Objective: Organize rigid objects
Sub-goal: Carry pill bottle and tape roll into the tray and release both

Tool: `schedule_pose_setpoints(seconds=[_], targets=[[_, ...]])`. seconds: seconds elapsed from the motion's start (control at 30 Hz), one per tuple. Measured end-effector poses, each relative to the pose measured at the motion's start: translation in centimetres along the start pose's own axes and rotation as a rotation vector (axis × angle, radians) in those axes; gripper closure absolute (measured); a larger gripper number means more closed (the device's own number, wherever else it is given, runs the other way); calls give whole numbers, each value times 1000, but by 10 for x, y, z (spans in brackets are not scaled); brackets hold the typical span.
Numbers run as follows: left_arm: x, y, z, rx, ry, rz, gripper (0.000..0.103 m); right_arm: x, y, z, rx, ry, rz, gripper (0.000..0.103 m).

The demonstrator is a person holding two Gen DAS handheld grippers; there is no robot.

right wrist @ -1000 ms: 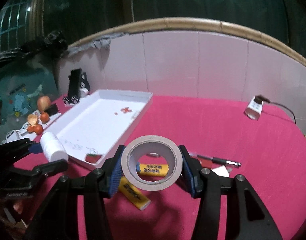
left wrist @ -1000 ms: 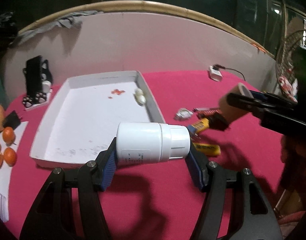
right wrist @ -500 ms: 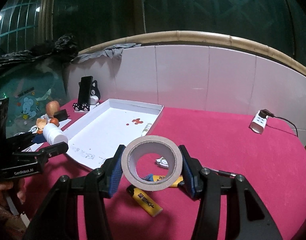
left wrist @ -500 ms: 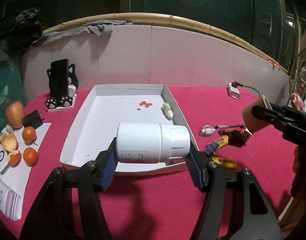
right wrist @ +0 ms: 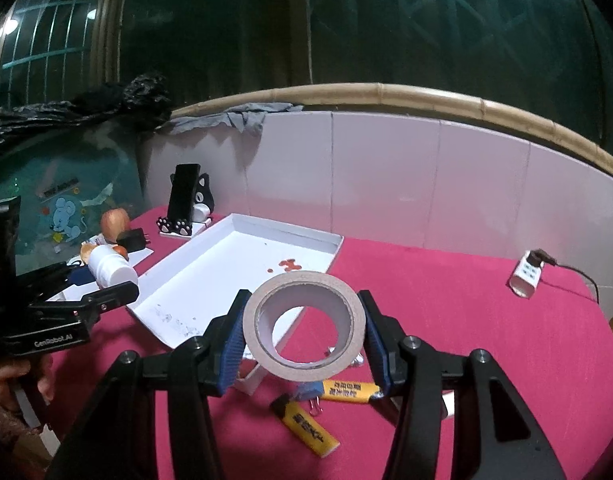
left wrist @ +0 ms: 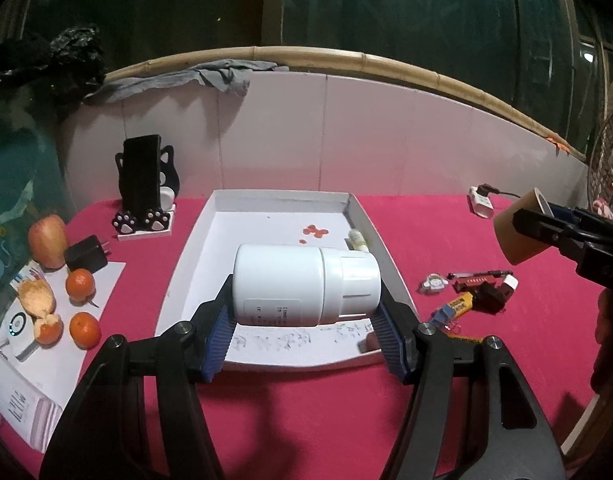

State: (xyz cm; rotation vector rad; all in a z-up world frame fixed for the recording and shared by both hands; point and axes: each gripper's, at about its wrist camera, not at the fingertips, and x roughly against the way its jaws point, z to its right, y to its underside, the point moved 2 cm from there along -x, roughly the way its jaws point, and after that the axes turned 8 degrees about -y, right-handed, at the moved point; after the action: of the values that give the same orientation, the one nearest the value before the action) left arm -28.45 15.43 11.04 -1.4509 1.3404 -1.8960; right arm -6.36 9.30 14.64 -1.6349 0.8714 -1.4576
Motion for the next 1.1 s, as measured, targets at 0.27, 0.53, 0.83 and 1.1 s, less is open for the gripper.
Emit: schedule_pose_setpoints(seconds=[0.27,0.53,0.83,1.1], targets=[[0,-6,-10,11,-14,11,40,-10,-11,-13,39,-16,-2,51],[-5,-23,-26,23,-46,31,40,-19,-33,-20,67,-21,19,51],[-18,-46,-48,55,-73,38,40,-36,-57,-31,94,-45,21,51],[-47,-64,-63,101,-78,15,40,-62,-64,-41,90,-69,-15,51]])
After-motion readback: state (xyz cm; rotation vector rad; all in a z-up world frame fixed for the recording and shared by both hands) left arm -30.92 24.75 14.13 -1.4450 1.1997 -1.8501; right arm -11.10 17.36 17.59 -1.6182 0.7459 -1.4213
